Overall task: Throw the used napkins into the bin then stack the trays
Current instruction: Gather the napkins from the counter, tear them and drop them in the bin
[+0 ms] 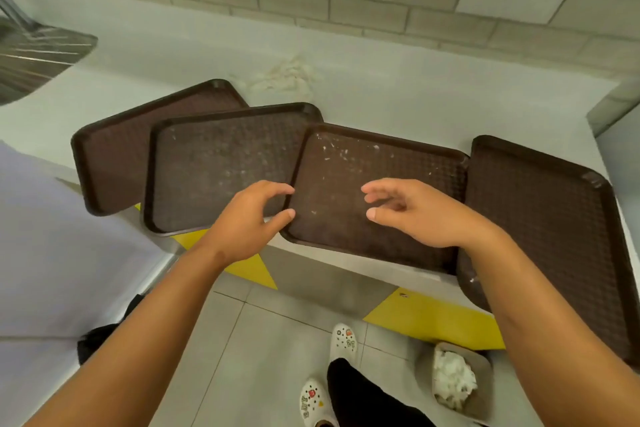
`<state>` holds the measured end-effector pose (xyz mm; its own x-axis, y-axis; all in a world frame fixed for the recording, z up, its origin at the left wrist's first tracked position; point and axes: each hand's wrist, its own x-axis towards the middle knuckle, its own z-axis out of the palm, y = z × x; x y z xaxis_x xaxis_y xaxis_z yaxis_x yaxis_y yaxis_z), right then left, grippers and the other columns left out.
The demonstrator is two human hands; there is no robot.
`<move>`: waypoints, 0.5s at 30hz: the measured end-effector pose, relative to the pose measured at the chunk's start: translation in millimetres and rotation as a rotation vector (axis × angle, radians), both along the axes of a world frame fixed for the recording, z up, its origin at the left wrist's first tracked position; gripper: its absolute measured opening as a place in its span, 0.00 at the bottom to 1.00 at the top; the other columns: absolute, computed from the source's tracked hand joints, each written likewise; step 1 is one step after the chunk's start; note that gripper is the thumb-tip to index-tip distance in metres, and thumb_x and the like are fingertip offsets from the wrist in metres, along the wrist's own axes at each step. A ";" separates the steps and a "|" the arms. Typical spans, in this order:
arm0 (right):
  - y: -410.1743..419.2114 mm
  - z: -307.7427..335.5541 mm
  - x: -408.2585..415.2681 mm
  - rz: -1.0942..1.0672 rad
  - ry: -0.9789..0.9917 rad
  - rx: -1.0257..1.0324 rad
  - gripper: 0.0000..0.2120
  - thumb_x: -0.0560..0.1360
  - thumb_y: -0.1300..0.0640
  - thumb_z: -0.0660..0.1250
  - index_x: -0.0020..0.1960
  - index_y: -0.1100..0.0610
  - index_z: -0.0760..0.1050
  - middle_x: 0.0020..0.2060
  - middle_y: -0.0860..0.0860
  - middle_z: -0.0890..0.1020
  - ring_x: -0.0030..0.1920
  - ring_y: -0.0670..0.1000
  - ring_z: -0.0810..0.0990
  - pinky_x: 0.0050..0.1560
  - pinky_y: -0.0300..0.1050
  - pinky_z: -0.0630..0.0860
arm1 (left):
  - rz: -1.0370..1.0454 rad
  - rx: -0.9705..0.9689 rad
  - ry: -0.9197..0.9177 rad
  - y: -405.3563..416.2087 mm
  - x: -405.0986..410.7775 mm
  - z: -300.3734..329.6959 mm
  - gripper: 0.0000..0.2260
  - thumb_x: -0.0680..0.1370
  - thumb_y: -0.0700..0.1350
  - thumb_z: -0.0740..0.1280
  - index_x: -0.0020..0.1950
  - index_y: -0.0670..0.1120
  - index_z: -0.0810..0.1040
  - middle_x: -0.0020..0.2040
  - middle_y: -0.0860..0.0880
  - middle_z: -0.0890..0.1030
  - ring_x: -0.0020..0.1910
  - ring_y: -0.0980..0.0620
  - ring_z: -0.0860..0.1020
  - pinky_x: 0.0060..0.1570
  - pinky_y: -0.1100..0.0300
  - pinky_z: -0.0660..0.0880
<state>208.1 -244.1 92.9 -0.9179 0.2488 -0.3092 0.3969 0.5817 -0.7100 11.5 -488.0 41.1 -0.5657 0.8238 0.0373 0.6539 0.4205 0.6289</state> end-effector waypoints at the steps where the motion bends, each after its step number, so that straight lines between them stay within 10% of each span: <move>1: 5.1 0.6 -8.8 0.009 -0.006 0.009 0.22 0.79 0.44 0.68 0.72 0.41 0.71 0.63 0.38 0.79 0.58 0.39 0.80 0.65 0.45 0.76 | 0.008 -0.001 -0.001 4.4 -8.8 1.6 0.17 0.79 0.53 0.69 0.67 0.54 0.76 0.64 0.57 0.77 0.65 0.58 0.74 0.66 0.58 0.71; 15: 90.8 -10.1 -107.0 0.119 -0.141 0.096 0.24 0.78 0.42 0.68 0.73 0.43 0.70 0.63 0.41 0.78 0.58 0.40 0.79 0.65 0.45 0.74 | -0.002 -0.100 0.015 68.8 -120.5 4.9 0.17 0.79 0.52 0.69 0.67 0.53 0.76 0.64 0.55 0.78 0.63 0.57 0.75 0.65 0.58 0.71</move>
<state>101.0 -153.3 82.8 -0.8920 0.1757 -0.4166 0.4127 0.6927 -0.5915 -109.0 -419.2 46.0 -0.5642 0.8249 -0.0364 0.6637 0.4792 0.5743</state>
